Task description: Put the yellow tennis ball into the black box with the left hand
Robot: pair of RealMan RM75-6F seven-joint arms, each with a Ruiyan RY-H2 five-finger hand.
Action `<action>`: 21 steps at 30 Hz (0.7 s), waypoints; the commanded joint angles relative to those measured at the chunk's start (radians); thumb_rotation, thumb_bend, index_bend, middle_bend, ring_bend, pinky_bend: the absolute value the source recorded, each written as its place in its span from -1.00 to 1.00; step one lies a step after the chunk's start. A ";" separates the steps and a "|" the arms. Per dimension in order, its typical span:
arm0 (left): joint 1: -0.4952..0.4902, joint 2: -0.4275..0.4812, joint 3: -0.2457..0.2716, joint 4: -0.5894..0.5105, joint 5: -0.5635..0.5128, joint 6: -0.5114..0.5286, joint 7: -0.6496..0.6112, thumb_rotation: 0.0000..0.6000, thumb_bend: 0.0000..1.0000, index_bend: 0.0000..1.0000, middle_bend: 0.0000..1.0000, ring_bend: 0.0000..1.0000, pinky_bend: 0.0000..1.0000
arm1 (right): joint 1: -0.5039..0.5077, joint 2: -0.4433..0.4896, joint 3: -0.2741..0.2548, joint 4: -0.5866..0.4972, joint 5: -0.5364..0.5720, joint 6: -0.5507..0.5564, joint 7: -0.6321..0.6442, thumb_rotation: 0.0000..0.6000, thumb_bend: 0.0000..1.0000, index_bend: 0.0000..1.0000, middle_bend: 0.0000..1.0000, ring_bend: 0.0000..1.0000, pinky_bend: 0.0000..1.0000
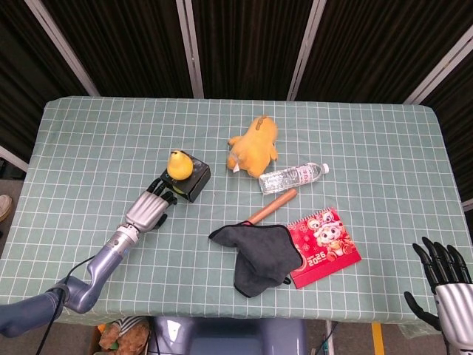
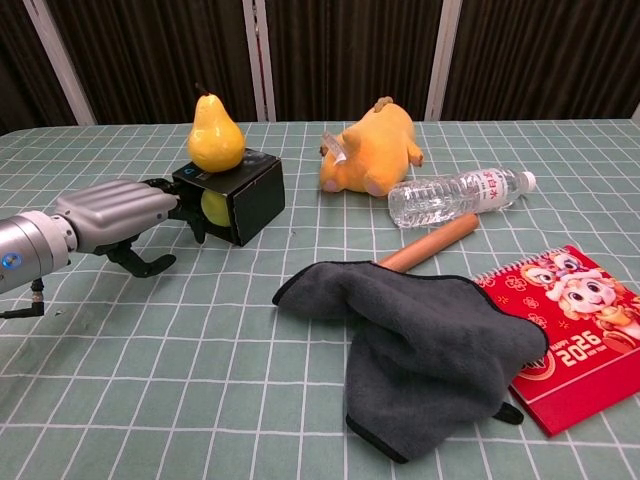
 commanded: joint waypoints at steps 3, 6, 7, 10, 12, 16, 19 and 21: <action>-0.002 -0.002 0.015 0.012 0.022 0.032 -0.016 1.00 -0.07 -0.46 -0.70 -1.00 -1.00 | -0.001 0.000 0.000 -0.002 0.000 -0.001 -0.003 1.00 -0.36 -1.00 -1.00 -1.00 -1.00; 0.002 0.000 0.025 0.013 0.034 0.055 -0.008 1.00 -0.07 -0.53 -0.75 -1.00 -1.00 | -0.002 -0.001 0.000 0.000 0.000 -0.002 -0.004 1.00 -0.36 -1.00 -1.00 -1.00 -1.00; 0.005 0.001 0.029 0.014 0.037 0.063 -0.004 1.00 -0.07 -0.56 -0.77 -1.00 -1.00 | -0.002 -0.001 0.000 0.000 0.001 -0.002 -0.004 1.00 -0.36 -1.00 -1.00 -1.00 -1.00; 0.015 0.006 0.041 0.007 0.039 0.077 0.012 1.00 -0.09 -0.68 -0.82 -1.00 -1.00 | -0.001 -0.001 0.002 -0.001 0.002 -0.003 -0.005 1.00 -0.36 -1.00 -1.00 -1.00 -1.00; 0.024 0.017 0.052 -0.013 0.040 0.086 0.021 1.00 -0.13 -0.75 -0.82 -1.00 -1.00 | 0.000 -0.001 0.003 -0.004 0.001 -0.005 -0.007 1.00 -0.36 -1.00 -1.00 -1.00 -1.00; 0.059 0.086 0.095 -0.118 0.058 0.114 0.027 1.00 -0.25 -0.85 -0.77 -1.00 -1.00 | 0.002 -0.003 0.004 -0.005 0.000 -0.010 -0.015 1.00 -0.36 -1.00 -1.00 -1.00 -1.00; 0.110 0.168 0.143 -0.227 0.099 0.189 0.036 1.00 -0.33 -0.86 -0.73 -1.00 -1.00 | 0.005 -0.007 0.006 -0.006 0.006 -0.020 -0.025 1.00 -0.36 -1.00 -1.00 -1.00 -1.00; 0.160 0.227 0.179 -0.298 0.126 0.259 0.052 1.00 -0.40 -0.88 -0.72 -1.00 -1.00 | 0.006 -0.008 0.006 -0.009 0.008 -0.025 -0.031 1.00 -0.36 -1.00 -1.00 -1.00 -1.00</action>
